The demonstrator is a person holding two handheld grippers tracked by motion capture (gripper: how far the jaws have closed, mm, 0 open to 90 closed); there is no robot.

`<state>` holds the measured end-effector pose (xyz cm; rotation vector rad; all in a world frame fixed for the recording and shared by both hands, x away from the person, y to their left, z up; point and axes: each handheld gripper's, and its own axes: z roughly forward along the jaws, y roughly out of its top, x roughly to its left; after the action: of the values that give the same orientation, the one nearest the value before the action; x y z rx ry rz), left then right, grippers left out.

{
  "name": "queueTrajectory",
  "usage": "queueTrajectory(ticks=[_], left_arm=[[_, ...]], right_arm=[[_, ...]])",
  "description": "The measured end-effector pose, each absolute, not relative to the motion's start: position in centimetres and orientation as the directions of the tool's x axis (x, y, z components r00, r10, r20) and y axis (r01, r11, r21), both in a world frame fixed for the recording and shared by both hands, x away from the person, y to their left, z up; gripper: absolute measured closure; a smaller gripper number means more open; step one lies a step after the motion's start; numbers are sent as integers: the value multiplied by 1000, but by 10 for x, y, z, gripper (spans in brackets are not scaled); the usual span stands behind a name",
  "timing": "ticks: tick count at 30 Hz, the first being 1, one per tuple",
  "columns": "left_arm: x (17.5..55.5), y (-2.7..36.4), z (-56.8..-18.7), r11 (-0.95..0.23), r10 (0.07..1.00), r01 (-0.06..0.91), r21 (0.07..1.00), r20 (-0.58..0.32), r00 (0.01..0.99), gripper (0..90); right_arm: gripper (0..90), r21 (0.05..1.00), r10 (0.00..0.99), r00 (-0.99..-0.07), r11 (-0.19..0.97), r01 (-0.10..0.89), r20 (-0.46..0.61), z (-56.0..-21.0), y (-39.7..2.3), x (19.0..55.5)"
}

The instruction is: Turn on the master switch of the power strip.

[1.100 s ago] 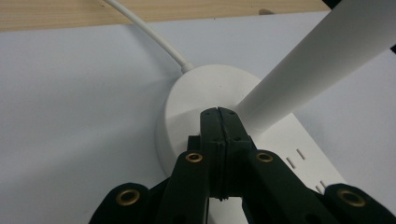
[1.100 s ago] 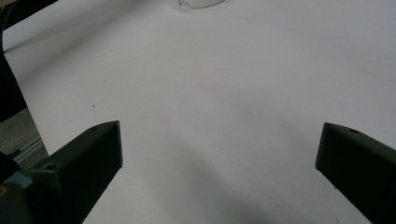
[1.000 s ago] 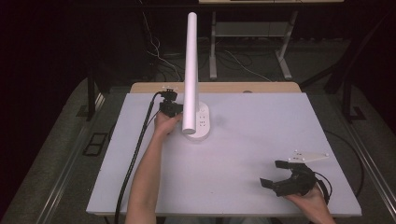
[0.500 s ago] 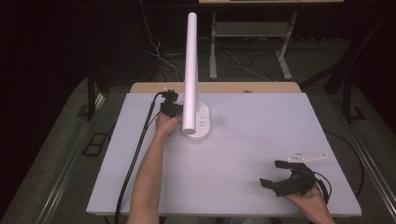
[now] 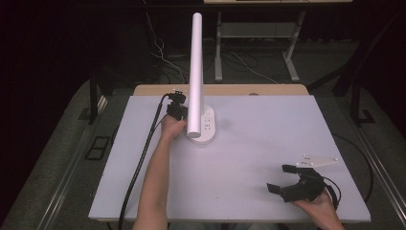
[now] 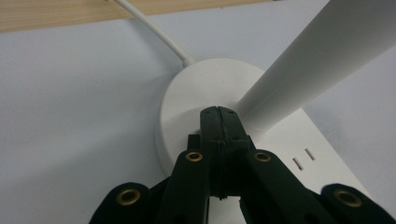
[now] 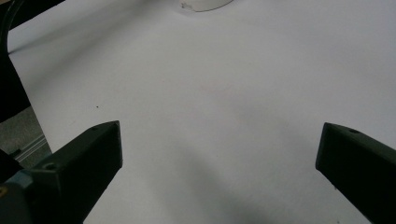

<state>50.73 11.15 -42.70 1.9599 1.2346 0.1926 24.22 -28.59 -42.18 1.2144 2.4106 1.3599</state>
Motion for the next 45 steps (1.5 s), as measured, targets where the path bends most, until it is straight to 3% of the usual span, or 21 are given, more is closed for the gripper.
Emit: queueTrajectory(ticks=[24,45], left_arm=[[504,120,-419,-213,811,668,713,-252,528,897],[468,145,-379,-214,802,575,790,-194,564,868]], right_arm=[[1,763,697,-665,268,588,268,-424,-289,245],[1,764,698,-661,259,591,275,-422,-290,243]])
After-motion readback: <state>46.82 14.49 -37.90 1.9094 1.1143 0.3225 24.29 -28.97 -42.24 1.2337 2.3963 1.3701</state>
